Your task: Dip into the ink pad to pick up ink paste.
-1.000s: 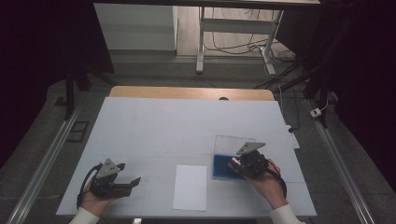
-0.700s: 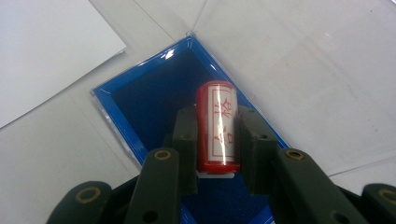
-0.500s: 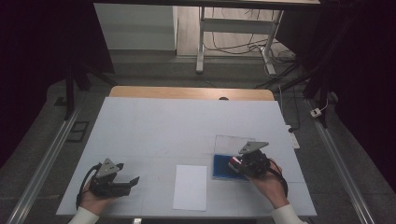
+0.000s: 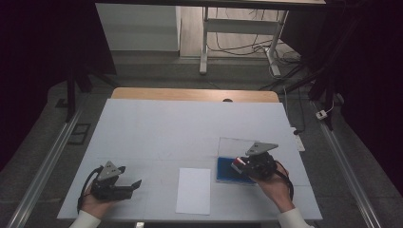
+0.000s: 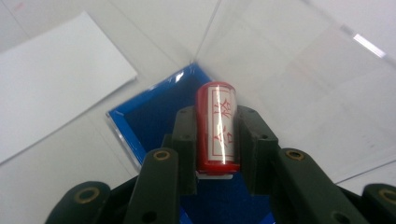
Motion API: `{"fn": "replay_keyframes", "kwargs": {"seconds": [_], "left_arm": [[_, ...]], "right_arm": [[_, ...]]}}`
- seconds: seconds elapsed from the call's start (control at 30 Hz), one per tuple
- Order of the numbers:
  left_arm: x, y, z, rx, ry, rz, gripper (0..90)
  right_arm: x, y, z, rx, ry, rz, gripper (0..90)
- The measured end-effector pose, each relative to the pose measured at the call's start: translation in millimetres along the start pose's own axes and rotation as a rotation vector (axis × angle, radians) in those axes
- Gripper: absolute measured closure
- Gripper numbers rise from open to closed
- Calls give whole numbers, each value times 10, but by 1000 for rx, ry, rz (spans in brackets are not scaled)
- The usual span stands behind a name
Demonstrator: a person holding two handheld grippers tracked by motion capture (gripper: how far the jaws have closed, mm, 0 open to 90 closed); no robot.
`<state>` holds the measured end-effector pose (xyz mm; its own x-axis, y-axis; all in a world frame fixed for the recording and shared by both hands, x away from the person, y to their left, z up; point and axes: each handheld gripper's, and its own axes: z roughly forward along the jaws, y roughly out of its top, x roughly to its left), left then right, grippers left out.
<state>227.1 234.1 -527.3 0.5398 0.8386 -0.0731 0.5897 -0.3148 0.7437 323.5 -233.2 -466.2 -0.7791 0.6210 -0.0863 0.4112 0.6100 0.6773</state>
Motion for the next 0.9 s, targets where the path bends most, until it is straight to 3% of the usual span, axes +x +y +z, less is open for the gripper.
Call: {"fn": "replay_keyframes", "kwargs": {"seconds": [0.27,0.63,0.9], "left_arm": [[-16,2,7,4,-2,7,185],[-6,-2,7,3,-3,5,186],[-3,-4,5,1,-3,3,186]], "right_arm": [[23,47,-113,-99,36,12,705],[97,127,-205,-166,59,7,705],[151,170,-225,-186,81,-3,705]]}}
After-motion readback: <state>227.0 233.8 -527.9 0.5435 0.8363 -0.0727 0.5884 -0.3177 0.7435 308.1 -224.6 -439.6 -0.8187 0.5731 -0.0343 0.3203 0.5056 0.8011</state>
